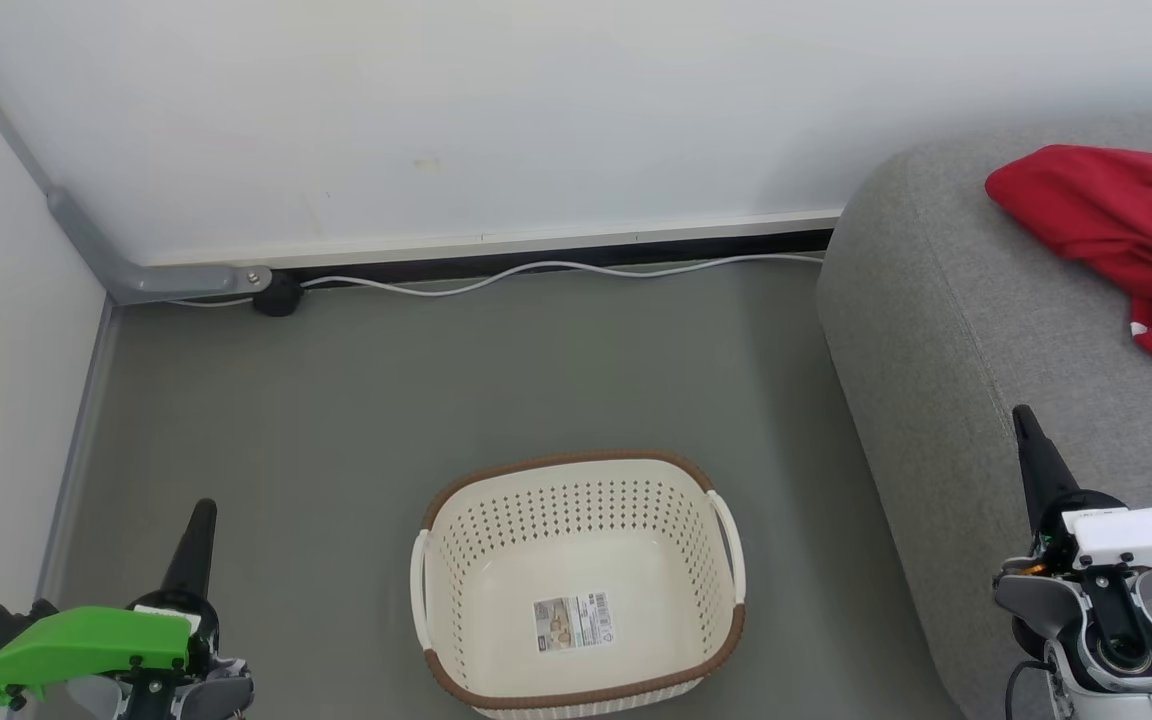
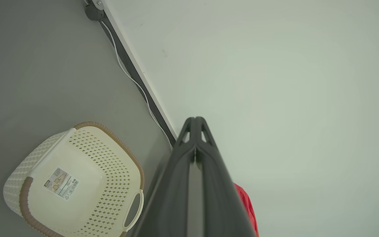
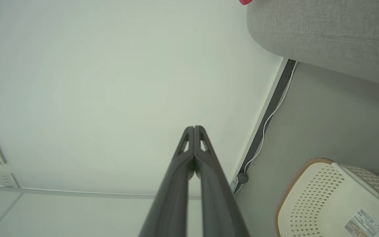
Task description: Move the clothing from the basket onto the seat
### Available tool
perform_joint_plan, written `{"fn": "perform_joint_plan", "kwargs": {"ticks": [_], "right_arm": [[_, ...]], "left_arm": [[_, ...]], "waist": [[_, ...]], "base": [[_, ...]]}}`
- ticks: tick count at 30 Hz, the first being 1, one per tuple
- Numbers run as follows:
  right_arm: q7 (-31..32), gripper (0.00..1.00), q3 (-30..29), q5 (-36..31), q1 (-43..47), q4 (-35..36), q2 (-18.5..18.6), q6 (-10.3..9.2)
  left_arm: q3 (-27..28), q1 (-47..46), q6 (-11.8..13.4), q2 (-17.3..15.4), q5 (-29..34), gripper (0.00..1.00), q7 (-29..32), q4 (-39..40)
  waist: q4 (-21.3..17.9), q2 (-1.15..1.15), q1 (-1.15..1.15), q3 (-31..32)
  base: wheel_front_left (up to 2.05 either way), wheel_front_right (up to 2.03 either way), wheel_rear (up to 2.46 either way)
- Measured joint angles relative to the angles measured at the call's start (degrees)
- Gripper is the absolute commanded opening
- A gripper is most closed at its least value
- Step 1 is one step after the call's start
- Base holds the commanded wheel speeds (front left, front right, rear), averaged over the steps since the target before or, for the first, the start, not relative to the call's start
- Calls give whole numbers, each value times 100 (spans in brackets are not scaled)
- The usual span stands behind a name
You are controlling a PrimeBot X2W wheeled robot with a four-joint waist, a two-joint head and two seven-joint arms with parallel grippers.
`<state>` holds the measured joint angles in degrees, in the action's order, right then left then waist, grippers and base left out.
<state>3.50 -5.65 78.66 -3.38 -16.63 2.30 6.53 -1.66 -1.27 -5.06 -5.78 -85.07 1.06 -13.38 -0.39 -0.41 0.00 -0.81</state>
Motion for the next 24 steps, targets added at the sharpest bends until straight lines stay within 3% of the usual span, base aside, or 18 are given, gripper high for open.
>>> {"fn": "perform_joint_plan", "kwargs": {"ticks": [16,24], "right_arm": [[297,0,-243,1261,-16,18,-3,8],[311,0,-248,1277,-23,22,-5,19]], "left_arm": [[303,-133,-156,153,-882,0,286,-183],[315,-145,-157,162,-905,0,291,-211]], "waist": [[38,0,0,66],[38,0,0,66]], "base": [[0,0,0],[0,0,0]]}}
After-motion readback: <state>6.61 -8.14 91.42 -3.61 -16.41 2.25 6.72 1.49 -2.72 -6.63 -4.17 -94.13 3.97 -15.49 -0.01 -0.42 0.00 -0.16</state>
